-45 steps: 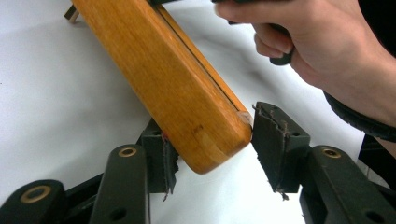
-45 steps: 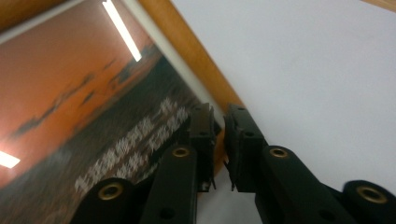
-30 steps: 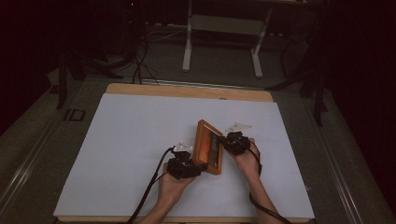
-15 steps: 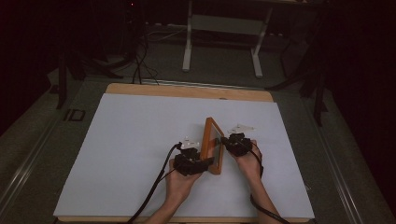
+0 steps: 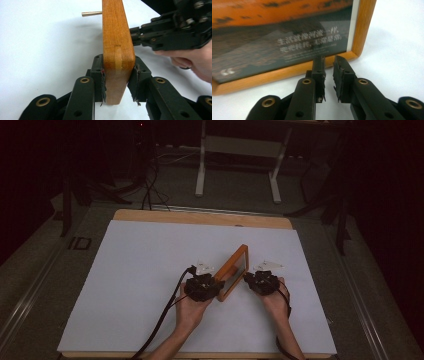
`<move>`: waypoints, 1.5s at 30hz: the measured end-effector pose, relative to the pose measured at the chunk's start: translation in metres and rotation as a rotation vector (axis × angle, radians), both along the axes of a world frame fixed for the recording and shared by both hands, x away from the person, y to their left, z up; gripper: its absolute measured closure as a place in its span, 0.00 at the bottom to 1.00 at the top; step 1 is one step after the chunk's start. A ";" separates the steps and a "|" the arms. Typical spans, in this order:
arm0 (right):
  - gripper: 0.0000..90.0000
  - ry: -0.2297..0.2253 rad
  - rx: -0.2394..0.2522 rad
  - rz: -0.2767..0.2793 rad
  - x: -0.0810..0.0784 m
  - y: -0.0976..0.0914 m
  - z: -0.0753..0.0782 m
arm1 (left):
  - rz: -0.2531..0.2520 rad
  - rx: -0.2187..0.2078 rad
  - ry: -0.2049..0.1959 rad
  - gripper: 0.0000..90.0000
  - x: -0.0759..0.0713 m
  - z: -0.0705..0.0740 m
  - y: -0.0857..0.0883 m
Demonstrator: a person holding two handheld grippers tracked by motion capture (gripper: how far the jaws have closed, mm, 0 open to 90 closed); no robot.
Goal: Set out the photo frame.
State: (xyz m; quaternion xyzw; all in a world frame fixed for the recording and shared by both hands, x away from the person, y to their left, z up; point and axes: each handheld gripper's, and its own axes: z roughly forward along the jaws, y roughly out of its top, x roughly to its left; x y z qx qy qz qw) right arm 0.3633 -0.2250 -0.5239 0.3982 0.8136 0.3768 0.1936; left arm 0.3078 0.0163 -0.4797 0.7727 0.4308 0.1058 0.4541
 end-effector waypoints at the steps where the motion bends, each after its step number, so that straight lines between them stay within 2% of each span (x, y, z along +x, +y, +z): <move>1: 0.87 -0.007 0.005 0.006 -0.002 -0.001 0.002 | -0.006 0.001 -0.002 0.77 0.001 0.000 0.001; 7: 0.85 -0.049 0.038 0.022 -0.011 -0.008 0.013 | -0.033 0.013 -0.015 0.77 0.003 0.000 0.003; 15: 0.85 -0.085 0.060 0.032 -0.017 -0.012 0.026 | -0.062 0.028 -0.037 0.77 0.003 0.003 0.008; 26: 0.82 -0.088 0.054 0.067 -0.019 -0.008 0.030 | -0.113 0.035 -0.057 0.77 0.004 0.012 0.027; 38: 0.80 -0.102 0.039 0.119 -0.023 0.000 0.039 | -0.229 0.097 -0.073 0.77 0.009 0.026 0.057; 40: 0.79 -0.101 0.038 0.129 -0.023 0.002 0.040 | -0.260 0.100 -0.075 0.77 0.011 0.027 0.065; 45: 0.77 -0.102 0.016 0.152 -0.023 0.005 0.046 | -0.301 0.090 -0.067 0.77 0.016 0.030 0.080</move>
